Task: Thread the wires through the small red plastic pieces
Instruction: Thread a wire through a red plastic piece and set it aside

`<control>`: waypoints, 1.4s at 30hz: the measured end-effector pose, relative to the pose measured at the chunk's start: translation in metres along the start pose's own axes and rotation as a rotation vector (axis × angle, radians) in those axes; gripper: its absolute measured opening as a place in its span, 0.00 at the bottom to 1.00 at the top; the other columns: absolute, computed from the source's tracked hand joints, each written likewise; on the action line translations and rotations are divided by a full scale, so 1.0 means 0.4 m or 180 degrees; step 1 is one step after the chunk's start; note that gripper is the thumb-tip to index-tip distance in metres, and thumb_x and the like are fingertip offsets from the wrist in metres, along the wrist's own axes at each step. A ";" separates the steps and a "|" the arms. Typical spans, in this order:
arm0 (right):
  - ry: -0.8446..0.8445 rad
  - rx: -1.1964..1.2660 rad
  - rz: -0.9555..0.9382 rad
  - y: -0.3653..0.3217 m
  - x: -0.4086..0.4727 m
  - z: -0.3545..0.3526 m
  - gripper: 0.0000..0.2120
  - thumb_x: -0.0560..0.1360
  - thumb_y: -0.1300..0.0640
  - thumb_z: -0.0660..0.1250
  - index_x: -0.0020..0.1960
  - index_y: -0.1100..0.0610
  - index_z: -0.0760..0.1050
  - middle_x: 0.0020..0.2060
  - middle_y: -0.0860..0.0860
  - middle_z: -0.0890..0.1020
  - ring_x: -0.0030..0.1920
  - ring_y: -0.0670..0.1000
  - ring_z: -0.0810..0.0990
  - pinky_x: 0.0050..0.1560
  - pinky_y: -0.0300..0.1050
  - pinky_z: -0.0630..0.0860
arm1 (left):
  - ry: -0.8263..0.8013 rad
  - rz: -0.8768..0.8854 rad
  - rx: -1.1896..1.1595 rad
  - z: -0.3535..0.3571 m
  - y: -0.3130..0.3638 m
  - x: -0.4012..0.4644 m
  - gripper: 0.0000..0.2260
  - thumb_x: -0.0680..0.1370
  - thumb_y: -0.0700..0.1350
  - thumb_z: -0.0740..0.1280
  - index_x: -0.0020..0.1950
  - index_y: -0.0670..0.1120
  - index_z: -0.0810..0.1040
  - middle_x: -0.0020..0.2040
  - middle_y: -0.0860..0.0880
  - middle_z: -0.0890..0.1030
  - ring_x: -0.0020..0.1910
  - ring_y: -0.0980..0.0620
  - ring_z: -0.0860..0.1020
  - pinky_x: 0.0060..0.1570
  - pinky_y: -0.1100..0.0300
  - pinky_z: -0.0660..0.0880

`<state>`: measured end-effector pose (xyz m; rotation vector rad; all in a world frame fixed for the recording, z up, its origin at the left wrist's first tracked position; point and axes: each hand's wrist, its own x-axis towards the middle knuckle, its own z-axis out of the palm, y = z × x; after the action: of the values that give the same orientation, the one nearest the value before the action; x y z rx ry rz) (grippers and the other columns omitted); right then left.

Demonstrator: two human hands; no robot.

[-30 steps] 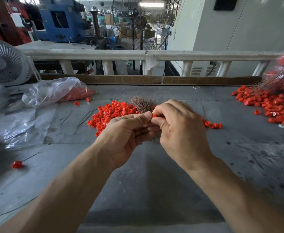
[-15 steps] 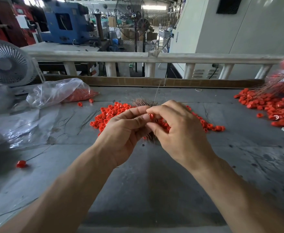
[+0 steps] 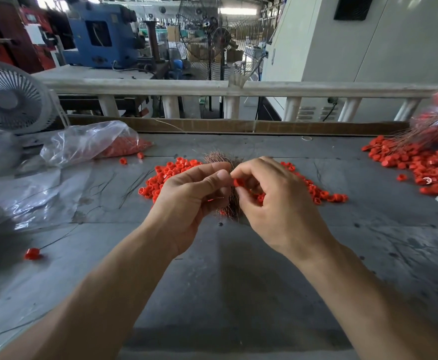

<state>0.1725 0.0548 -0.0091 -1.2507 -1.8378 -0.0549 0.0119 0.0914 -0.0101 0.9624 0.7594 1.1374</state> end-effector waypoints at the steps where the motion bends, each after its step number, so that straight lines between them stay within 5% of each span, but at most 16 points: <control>1: -0.0010 0.0074 0.0035 0.001 0.000 0.000 0.07 0.76 0.63 0.72 0.52 0.54 0.80 0.45 0.42 0.77 0.44 0.41 0.75 0.48 0.33 0.72 | -0.0013 0.0015 0.0066 -0.001 -0.001 0.001 0.18 0.70 0.42 0.73 0.59 0.38 0.83 0.46 0.42 0.83 0.41 0.51 0.80 0.44 0.60 0.82; 12: -0.0097 0.0711 0.0415 0.011 -0.005 0.004 0.08 0.76 0.63 0.73 0.52 0.52 0.81 0.43 0.42 0.82 0.43 0.40 0.82 0.41 0.27 0.73 | -0.0025 0.0233 0.0399 0.000 -0.003 0.000 0.08 0.70 0.43 0.73 0.47 0.42 0.83 0.40 0.45 0.82 0.38 0.52 0.79 0.39 0.61 0.80; 16: -0.0200 0.0722 0.0480 0.016 -0.005 0.005 0.10 0.76 0.64 0.73 0.52 0.51 0.82 0.44 0.41 0.83 0.44 0.40 0.82 0.42 0.28 0.74 | 0.0058 0.0302 0.0509 0.006 -0.005 0.000 0.01 0.77 0.38 0.71 0.46 0.41 0.81 0.41 0.43 0.80 0.40 0.50 0.78 0.40 0.60 0.79; 24: -0.0263 0.0891 0.0530 0.016 -0.006 0.008 0.08 0.75 0.56 0.77 0.52 0.50 0.82 0.43 0.42 0.83 0.43 0.41 0.82 0.42 0.31 0.75 | 0.0134 0.0295 0.0481 0.005 -0.012 0.005 0.02 0.79 0.34 0.69 0.48 0.40 0.78 0.42 0.41 0.81 0.39 0.48 0.80 0.44 0.54 0.81; 32: -0.0352 0.0846 0.0580 0.019 -0.008 0.009 0.07 0.76 0.59 0.75 0.50 0.48 0.81 0.41 0.42 0.82 0.41 0.43 0.82 0.39 0.30 0.74 | 0.0330 0.0345 0.0442 -0.003 -0.007 0.010 0.06 0.79 0.36 0.70 0.44 0.43 0.77 0.38 0.44 0.84 0.35 0.50 0.82 0.35 0.60 0.80; 36: -0.0379 0.0858 0.0578 0.029 -0.009 0.012 0.07 0.76 0.58 0.75 0.49 0.47 0.81 0.41 0.41 0.83 0.43 0.43 0.82 0.40 0.30 0.74 | 0.0326 0.0363 0.0361 -0.005 0.000 0.010 0.08 0.78 0.35 0.70 0.42 0.45 0.77 0.44 0.42 0.85 0.40 0.48 0.82 0.40 0.57 0.81; 42: -0.0423 0.1006 0.0641 0.036 -0.010 0.018 0.09 0.75 0.57 0.75 0.50 0.45 0.81 0.43 0.40 0.83 0.44 0.43 0.83 0.45 0.38 0.79 | 0.0420 0.0431 0.0166 -0.013 0.015 0.009 0.07 0.79 0.35 0.69 0.43 0.44 0.77 0.41 0.43 0.85 0.38 0.48 0.83 0.37 0.59 0.81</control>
<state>0.1795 0.0627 -0.0223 -1.2278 -1.7389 0.4226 0.0059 0.0969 -0.0068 1.0015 0.8433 1.3145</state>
